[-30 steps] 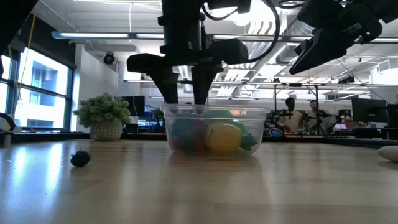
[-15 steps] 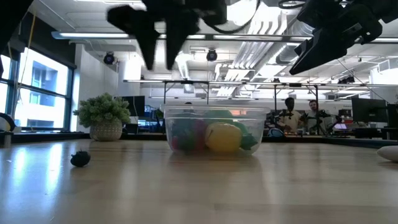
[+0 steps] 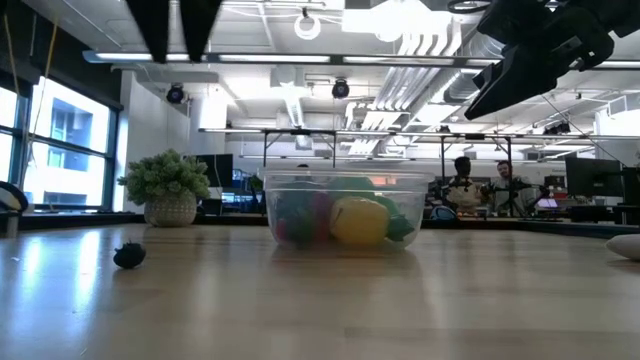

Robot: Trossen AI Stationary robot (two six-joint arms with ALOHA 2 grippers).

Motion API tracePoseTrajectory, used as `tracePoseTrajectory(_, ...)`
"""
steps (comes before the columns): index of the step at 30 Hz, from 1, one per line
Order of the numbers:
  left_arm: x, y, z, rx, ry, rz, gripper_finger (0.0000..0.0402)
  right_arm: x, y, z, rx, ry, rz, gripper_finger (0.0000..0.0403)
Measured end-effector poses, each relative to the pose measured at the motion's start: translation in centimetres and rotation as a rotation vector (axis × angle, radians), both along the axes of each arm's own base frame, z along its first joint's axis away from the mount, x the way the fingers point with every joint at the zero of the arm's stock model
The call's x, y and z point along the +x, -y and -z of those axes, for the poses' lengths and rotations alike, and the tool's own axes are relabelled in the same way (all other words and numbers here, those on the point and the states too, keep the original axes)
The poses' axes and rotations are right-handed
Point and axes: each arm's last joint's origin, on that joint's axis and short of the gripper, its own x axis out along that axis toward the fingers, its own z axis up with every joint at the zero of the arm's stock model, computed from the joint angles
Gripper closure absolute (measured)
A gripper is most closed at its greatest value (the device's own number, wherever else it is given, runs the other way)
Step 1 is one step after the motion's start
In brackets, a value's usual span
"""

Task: Pick and placing Produce into tupperware
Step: Put the black blueberry into the transparent bin

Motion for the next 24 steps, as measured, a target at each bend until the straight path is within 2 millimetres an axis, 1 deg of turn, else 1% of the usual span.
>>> tracePoseTrajectory(4,-1.9,3.0,2.1,0.156,-0.013,0.055,0.0263,0.0,0.0,0.0,0.000,-0.002,0.000,0.0336)
tracePoseTrajectory(7,-3.3,5.1,4.1,0.264,0.024,0.096,0.0263,0.0,0.0,0.0,0.000,0.000,0.000,0.0336)
tracePoseTrajectory(10,-4.4,7.1,6.4,0.373,0.132,0.175,0.0263,0.0,0.0,0.0,0.000,-0.001,0.000,0.0336)
tracePoseTrajectory(13,-5.9,9.0,8.0,0.505,0.254,0.268,0.0263,0.0,0.0,0.0,0.000,-0.001,0.000,0.0336)
tracePoseTrajectory(15,-6.9,10.1,9.0,0.552,0.347,0.282,0.0263,0.0,0.0,0.0,0.000,-0.002,0.000,0.0336)
tracePoseTrajectory(17,-7.8,11.2,9.7,0.559,0.454,0.245,0.0263,0.0,0.0,0.0,0.000,-0.002,0.000,0.0336)
tracePoseTrajectory(20,-9.0,12.6,10.0,0.535,0.583,0.170,0.0263,0.0,0.0,0.0,0.000,-0.002,0.000,0.0336)
tracePoseTrajectory(22,-9.5,13.1,10.0,0.520,0.605,0.153,0.0263,0.0,0.0,0.0,0.000,-0.002,0.000,0.0336)
tracePoseTrajectory(24,-9.9,13.1,9.9,0.540,0.578,0.184,0.0263,0.0,0.0,0.0,0.000,-0.002,0.000,0.0336)
